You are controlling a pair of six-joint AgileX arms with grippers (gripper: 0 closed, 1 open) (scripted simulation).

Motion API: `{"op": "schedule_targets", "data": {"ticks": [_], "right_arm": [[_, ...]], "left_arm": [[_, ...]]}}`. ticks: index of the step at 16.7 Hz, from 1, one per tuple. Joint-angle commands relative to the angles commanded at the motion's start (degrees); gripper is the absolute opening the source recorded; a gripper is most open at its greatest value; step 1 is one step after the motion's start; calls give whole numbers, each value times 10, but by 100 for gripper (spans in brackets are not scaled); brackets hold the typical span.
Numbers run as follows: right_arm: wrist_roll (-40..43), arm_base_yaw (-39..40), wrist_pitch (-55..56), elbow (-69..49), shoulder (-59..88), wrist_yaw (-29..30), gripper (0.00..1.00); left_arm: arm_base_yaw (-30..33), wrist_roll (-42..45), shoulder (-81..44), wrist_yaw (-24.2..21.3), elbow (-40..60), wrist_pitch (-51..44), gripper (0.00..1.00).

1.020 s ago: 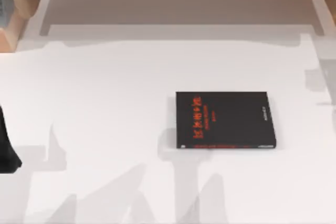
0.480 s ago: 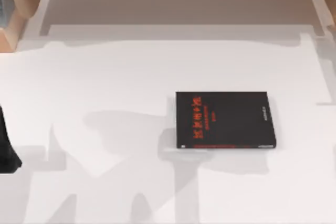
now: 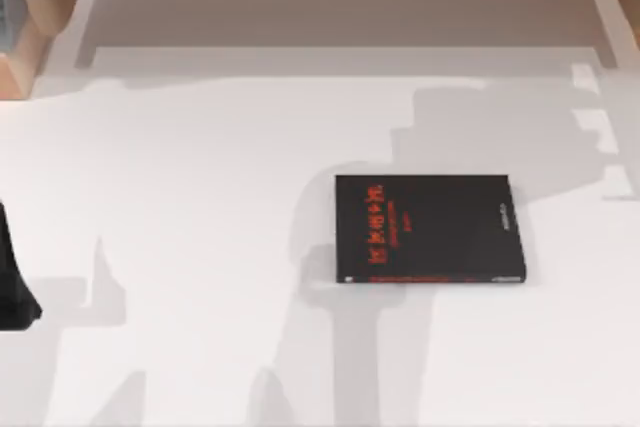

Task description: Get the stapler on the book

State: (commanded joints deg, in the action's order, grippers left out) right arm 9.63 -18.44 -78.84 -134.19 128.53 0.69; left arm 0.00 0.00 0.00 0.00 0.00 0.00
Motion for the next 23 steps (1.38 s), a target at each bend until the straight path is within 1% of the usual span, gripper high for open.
{"op": "schedule_targets", "data": {"ticks": [4,8,16,23], "right_arm": [[16,-24,-31,-83,138,-7,100],[28,-27,-25,-120,206,-15,100],[28,-25,-22,-118,210,-15,100],[35,-30,18,-57,189,-18,100]], "left_arm": [[0,0,0,0,0,0,100],[0,0,0,0,0,0,100],[0,0,0,0,0,0,100],[0,0,0,0,0,0,100]]}}
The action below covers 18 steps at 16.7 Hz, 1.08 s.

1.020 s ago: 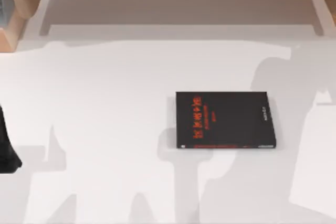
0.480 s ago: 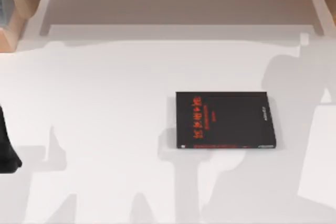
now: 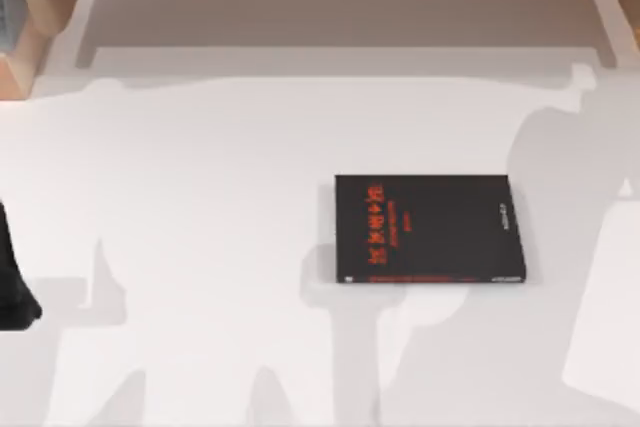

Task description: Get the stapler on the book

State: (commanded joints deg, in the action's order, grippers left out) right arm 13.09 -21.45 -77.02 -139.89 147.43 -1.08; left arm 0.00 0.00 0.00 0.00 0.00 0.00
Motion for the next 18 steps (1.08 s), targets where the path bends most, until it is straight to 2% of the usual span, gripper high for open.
{"op": "schedule_targets", "data": {"ticks": [13,18], "right_arm": [[-8,5,69,43,25,2,100],[-8,5,69,43,25,2,62]], "left_arm": [[0,0,0,0,0,0,100],[0,0,0,0,0,0,100]]}}
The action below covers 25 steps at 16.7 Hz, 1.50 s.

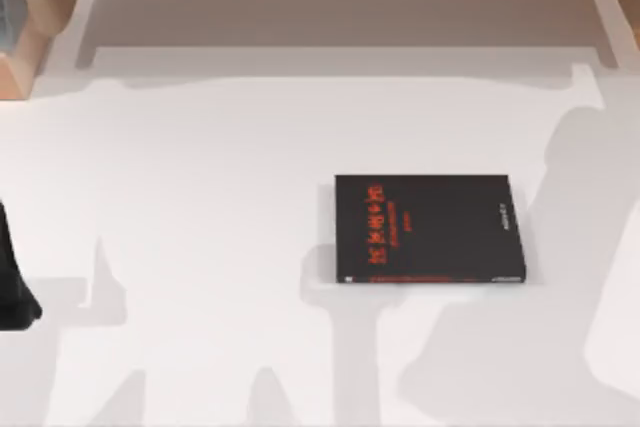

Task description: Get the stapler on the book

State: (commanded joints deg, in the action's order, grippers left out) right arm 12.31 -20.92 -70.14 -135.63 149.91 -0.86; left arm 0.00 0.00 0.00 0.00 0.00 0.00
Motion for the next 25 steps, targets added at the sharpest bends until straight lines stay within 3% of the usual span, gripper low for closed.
{"op": "schedule_targets", "data": {"ticks": [8,19,25], "right_arm": [[0,0,0,0,0,0,2],[-3,-2,-2,0,-7,1,0],[-75,-3,-23,38,-117,8,0]], "left_arm": [[0,0,0,0,0,0,100],[0,0,0,0,0,0,100],[0,0,0,0,0,0,100]]}}
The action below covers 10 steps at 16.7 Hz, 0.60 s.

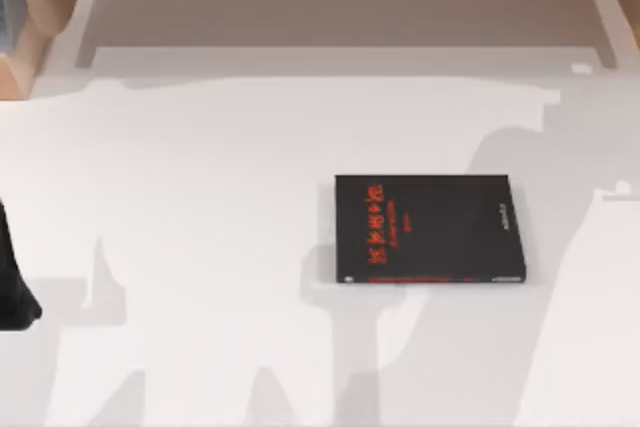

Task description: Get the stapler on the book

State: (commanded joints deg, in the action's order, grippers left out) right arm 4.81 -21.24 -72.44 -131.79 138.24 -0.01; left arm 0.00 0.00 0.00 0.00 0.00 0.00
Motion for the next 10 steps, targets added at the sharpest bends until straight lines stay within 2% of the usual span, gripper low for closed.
{"op": "schedule_targets", "data": {"ticks": [5,10], "right_arm": [[-108,61,-10,47,-133,11,0],[-226,173,-6,114,-226,30,0]], "left_arm": [[0,0,0,0,0,0,100],[0,0,0,0,0,0,100]]}}
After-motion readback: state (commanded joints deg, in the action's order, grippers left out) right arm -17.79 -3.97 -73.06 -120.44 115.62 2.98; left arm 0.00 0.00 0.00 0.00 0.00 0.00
